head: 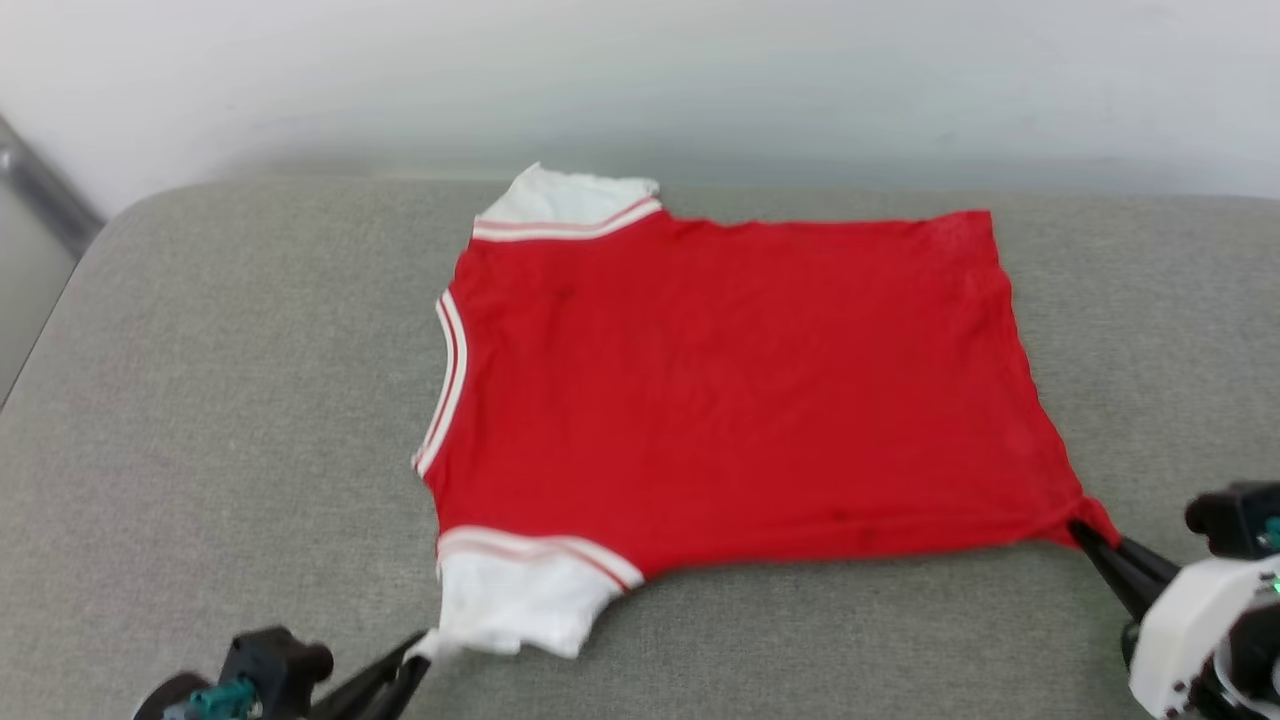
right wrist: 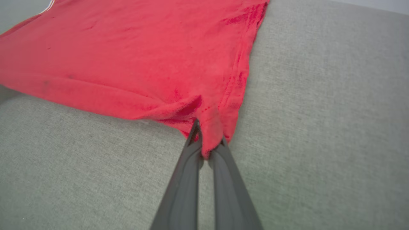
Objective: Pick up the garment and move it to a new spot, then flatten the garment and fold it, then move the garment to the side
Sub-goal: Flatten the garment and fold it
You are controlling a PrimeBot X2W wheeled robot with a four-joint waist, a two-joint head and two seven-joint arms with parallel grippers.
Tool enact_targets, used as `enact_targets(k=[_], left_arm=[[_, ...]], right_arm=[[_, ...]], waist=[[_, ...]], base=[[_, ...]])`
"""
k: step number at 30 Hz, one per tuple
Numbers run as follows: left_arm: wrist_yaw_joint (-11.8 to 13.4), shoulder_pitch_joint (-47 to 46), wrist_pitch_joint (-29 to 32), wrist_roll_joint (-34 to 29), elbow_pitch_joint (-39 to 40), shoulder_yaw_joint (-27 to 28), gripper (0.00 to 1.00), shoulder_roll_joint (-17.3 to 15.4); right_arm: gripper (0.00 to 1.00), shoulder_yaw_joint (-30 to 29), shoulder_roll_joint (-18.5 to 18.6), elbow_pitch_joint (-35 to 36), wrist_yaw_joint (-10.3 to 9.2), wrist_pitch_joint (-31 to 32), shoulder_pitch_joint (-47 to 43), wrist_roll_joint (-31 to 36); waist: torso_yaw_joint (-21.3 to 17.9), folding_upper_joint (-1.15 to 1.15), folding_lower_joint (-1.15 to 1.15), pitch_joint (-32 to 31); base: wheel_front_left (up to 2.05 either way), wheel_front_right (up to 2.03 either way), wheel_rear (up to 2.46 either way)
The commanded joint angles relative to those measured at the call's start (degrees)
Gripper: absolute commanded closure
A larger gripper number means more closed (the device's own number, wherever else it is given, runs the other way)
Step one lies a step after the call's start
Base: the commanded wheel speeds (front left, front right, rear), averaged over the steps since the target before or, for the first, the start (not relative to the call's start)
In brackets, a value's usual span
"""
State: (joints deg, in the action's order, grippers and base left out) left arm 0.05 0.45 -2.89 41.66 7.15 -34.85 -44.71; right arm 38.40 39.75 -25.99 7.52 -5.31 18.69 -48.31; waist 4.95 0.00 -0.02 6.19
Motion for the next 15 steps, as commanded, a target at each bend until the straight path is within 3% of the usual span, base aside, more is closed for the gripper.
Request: enact_targets(k=[1, 9, 15], left_arm=[[0.4, 1.6, 0.3, 0.5, 0.6, 0.0, 1.00, -0.6], [1.4, 8.7, 3.4, 0.9, 6.2, -1.8, 1.00, -6.3], [2.1, 12.0, 3.8, 3.1, 8.4, -2.5, 1.00, -6.4]], right_arm=[[1.00, -0.6, 0.9, 0.5, -0.06, 0.2, -1.7, -1.0], [1.00, -2.9, 4.5, 7.4, -0.06, 2.6, -12.3, -3.2], [1.00, -6.7, 5.2, 12.8, -0.06, 3.8, -18.2, -4.3]], waist=[[-0.9, 0.00, 0.02, -1.0], [-2.2, 0.00, 0.02, -2.2], [-3.0, 0.00, 0.02, -2.5]], base=[[0.00, 0.00, 0.00], [0.00, 0.00, 0.00], [0.00, 0.00, 0.00]])
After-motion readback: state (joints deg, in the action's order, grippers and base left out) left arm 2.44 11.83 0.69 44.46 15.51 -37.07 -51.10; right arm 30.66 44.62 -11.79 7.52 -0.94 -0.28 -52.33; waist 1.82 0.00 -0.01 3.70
